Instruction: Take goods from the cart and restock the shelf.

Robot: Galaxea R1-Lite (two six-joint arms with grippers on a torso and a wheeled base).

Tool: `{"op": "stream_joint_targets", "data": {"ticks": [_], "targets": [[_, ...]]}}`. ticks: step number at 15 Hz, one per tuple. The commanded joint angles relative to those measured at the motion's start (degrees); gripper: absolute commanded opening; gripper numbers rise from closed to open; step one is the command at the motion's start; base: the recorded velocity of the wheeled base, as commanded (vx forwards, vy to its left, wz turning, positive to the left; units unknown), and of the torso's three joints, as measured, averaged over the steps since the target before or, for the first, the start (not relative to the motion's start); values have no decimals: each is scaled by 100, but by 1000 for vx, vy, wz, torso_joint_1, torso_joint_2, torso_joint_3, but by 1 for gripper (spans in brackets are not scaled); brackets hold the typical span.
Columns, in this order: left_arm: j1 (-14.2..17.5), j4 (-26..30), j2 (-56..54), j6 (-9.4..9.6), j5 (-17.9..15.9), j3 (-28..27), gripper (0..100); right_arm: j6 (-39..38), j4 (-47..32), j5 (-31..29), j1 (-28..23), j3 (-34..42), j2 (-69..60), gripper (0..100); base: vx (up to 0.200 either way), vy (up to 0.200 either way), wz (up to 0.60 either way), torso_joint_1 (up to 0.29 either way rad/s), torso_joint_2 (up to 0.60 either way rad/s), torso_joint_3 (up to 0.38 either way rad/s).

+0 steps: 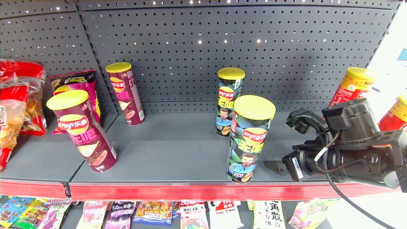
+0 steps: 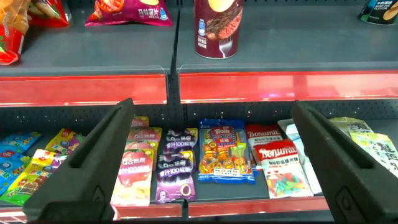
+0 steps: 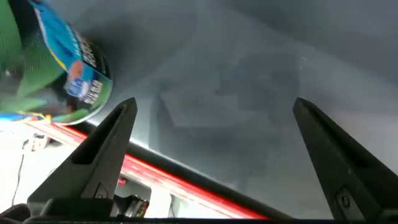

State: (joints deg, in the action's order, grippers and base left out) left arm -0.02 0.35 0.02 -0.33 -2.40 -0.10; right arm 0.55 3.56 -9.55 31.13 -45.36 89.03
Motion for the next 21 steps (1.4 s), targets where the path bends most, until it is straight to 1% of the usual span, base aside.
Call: {"op": "stream_joint_targets", "data": {"ticks": [1, 8, 12, 14, 21], "targets": [[2, 0, -2, -2, 3, 1, 100, 7, 4, -21, 15, -96, 185, 100, 0, 0, 0, 0, 0, 0], [2, 0, -2, -2, -6, 1, 100, -2, 13, -127, 235, -245, 414, 100, 0, 0, 0, 0, 0, 0], [2, 0, -2, -2, 3, 1, 100, 7, 198, -135, 332, -254, 519, 100, 0, 0, 0, 0, 0, 0], [2, 0, -2, -2, 3, 1, 100, 7, 207, -250, 437, -271, 572, 100, 0, 0, 0, 0, 0, 0], [-6, 0, -2, -2, 3, 1, 100, 7, 207, -250, 525, -386, 633, 100, 0, 0, 0, 0, 0, 0]]}}
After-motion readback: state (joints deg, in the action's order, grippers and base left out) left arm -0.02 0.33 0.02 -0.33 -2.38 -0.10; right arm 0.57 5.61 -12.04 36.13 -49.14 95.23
